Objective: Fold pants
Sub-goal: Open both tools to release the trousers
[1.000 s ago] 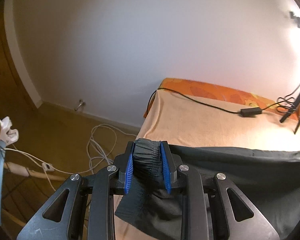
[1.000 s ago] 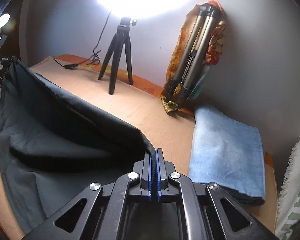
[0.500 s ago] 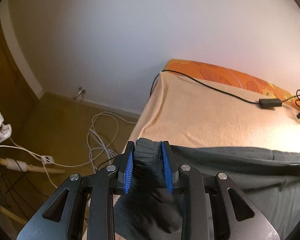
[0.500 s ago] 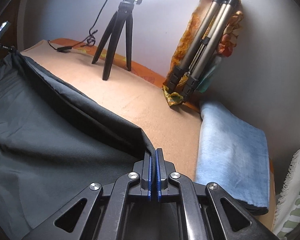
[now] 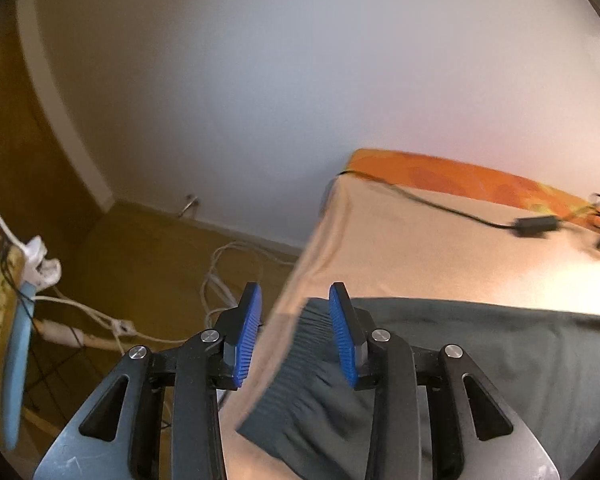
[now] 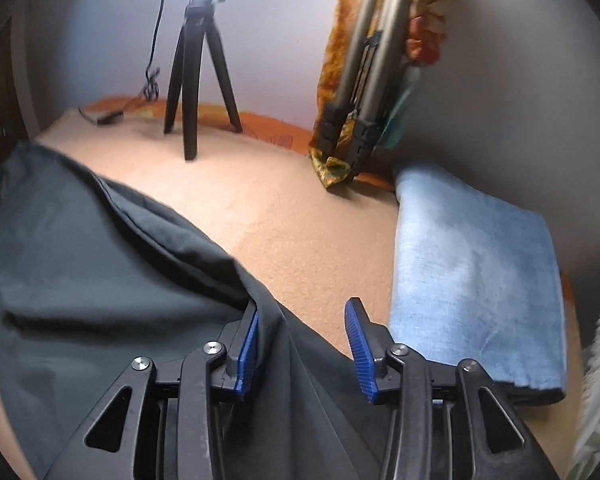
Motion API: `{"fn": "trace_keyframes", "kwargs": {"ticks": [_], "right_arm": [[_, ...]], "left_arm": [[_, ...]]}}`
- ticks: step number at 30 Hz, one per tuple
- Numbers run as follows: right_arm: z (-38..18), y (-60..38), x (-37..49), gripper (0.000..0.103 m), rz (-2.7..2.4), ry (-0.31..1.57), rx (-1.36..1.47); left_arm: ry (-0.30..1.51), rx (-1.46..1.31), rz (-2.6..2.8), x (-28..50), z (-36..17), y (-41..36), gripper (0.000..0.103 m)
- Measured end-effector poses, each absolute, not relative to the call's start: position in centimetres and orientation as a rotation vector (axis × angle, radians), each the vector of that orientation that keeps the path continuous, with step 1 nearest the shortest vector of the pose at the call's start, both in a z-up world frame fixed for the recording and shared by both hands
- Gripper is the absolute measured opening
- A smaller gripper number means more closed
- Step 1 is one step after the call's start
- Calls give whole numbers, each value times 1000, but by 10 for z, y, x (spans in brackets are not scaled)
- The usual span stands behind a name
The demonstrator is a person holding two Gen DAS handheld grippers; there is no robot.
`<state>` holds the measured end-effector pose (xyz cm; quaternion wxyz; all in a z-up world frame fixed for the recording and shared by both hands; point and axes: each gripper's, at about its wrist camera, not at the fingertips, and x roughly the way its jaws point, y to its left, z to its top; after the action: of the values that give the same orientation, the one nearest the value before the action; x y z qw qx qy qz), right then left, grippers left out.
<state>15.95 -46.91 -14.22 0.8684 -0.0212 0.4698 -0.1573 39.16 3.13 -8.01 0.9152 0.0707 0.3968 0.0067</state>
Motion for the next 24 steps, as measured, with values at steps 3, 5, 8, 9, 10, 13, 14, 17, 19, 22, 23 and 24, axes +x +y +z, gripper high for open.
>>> {"fn": "trace_keyframes", "kwargs": {"ticks": [3,5,8,9,10,13,14,17,19,22,23,24], "right_arm": [[-127,-467,145,50,-326,953,-31],[-114,-465,131,53,-326,933,-23],[-100,-462,115,58,-329,908,-26],[-94,-461,109,59,-325,895,-15],[-89,-462,103,60,-311,886,5],[-72,-458,81,60,-301,845,47],[-69,-454,75,60,-298,838,49],[-61,-454,44,60,-280,820,44],[-59,-456,17,59,-274,818,43],[-61,-462,-23,59,-272,830,48],[-63,-464,-36,59,-271,837,47],[-65,-465,-50,57,-270,845,44]], "left_arm": [[789,149,-86,365,-63,5,33],[784,153,-143,351,-55,-11,33],[776,154,-247,321,-44,-45,33],[776,149,-292,308,-41,-61,33],[780,147,-324,300,-39,-71,33],[786,163,-437,266,-35,-112,33],[787,178,-470,256,-34,-124,33],[788,239,-570,220,-31,-166,33],[791,281,-636,197,-30,-193,33],[798,298,-726,166,-28,-224,33],[804,295,-750,158,-29,-230,33],[810,294,-772,150,-29,-237,34]]}}
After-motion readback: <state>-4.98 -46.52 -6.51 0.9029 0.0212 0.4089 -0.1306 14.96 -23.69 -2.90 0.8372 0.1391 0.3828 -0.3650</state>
